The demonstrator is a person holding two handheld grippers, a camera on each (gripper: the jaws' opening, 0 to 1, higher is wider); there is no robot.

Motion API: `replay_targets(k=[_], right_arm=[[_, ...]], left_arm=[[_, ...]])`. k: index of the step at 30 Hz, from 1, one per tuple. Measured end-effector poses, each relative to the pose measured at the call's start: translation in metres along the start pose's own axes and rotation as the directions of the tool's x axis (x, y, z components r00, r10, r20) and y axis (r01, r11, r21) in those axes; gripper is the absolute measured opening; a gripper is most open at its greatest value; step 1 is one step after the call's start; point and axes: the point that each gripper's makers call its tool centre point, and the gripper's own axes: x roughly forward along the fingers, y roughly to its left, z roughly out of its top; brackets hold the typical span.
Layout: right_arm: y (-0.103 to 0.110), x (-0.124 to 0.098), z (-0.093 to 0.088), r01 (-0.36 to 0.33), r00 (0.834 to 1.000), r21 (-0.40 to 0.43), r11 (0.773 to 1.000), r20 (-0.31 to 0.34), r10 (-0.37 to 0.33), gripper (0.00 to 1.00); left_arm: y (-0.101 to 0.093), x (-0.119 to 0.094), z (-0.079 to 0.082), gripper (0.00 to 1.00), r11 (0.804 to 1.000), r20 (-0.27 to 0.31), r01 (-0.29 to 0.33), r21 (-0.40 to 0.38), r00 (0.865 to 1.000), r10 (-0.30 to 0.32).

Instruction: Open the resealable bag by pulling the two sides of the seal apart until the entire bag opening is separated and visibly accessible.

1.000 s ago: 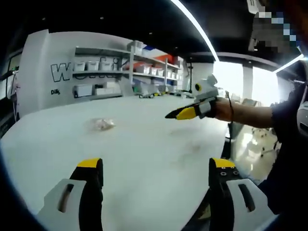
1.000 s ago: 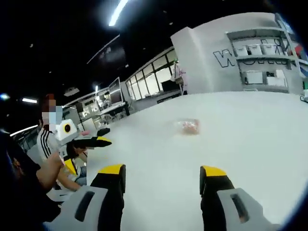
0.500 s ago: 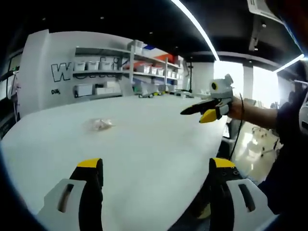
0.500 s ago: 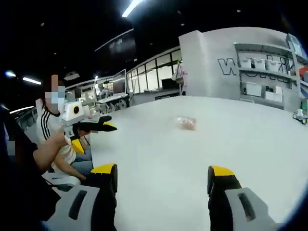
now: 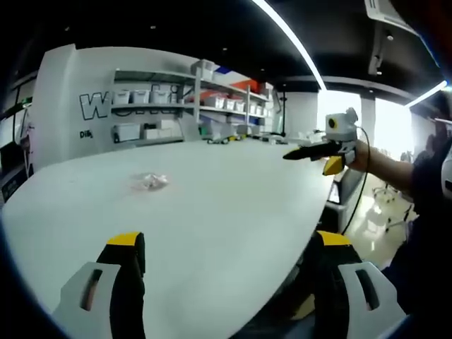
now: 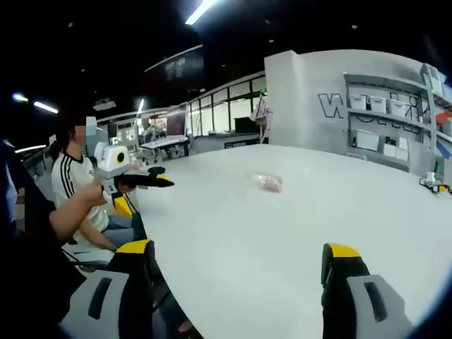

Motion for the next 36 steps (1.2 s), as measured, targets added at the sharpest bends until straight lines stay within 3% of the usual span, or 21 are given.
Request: replay_targets(k=[10,36], right_arm=[[-0.007,-0.007,-0.020,0.000,1.000,0.025,1.000,-0.027,0.001,1.00],[0.000,0.007,-0.027,-0.032,0.998,0.042,0.999,-0.049,0.034,1.00]], left_arm=[[-0.004,-0.007,-0.010,1.00,1.000,-0.024,-0.010,0.014,1.000,0.011],[-0.003,-0.004,-0.013,1.00,1.000,-0.029,-0.011,0.007,1.000,0.011]])
